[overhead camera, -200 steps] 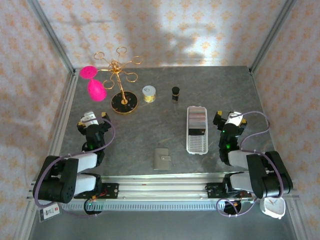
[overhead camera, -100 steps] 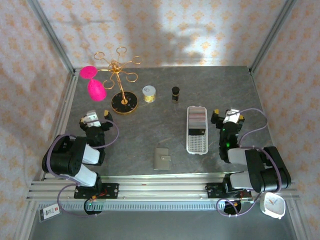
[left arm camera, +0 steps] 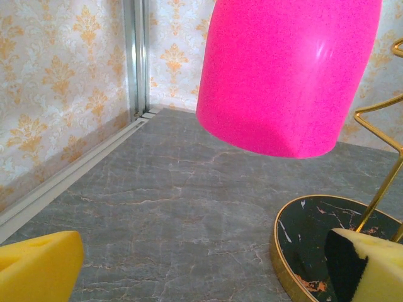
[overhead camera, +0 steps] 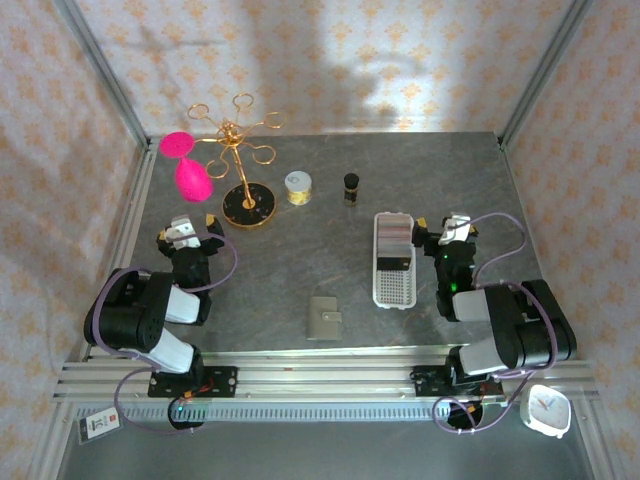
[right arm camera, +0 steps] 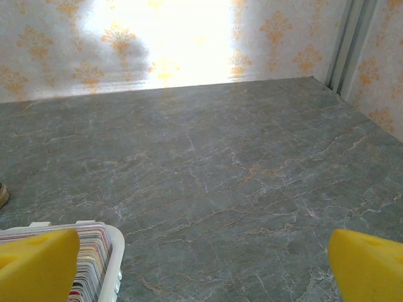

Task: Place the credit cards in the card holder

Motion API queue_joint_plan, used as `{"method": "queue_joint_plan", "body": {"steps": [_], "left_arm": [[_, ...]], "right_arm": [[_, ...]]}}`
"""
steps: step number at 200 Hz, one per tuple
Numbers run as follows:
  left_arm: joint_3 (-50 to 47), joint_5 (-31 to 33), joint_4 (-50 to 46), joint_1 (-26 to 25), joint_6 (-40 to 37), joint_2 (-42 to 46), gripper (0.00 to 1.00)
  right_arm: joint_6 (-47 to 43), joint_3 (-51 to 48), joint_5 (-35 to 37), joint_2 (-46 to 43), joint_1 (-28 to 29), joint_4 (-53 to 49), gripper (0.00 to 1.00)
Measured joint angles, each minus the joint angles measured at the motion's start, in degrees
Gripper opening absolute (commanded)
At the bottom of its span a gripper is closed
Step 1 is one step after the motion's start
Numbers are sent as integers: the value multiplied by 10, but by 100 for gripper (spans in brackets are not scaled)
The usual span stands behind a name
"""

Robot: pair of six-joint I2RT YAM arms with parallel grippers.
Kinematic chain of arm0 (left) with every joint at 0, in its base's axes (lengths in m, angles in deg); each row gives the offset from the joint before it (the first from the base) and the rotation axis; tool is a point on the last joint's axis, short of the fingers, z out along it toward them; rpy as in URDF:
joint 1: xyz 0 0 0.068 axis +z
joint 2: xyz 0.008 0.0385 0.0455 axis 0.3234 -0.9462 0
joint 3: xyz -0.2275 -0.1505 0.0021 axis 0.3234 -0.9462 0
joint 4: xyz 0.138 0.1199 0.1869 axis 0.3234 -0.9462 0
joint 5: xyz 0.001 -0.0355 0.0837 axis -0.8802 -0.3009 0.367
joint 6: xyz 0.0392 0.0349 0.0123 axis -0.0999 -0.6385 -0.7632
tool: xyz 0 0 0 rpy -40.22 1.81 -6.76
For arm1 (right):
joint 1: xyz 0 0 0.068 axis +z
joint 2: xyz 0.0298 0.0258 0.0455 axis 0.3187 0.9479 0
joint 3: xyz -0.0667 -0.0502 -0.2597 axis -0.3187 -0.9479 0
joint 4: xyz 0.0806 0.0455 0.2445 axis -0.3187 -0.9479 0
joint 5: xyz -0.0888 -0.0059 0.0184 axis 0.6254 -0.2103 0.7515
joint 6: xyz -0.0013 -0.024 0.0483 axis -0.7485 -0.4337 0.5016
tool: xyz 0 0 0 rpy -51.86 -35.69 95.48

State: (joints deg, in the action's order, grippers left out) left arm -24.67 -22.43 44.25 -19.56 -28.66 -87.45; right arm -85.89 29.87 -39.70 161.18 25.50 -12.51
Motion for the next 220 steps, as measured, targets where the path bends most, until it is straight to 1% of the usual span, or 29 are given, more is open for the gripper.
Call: {"method": "queue_joint_plan", "body": {"steps": [24,51,72,95,155,220], "left_arm": [[0,0,0,0,0,0,99],[0,0,0,0,0,0,99],[0,0,0,0,0,0,99],[0,0,0,0,0,0,99],[0,0,0,0,0,0,99],[0,0,0,0,0,0,99]], "right_arm": [[2,0,-9,0,-3,7,100],[11,-6,-27,3,-22,33,100],[16,-17,-33,38,-29,79,100],[21,-18,-37,53,-29,78,100],[47,-3,2,54,-30,72,100],[52,-3,13,54,-30,70,100]]}}
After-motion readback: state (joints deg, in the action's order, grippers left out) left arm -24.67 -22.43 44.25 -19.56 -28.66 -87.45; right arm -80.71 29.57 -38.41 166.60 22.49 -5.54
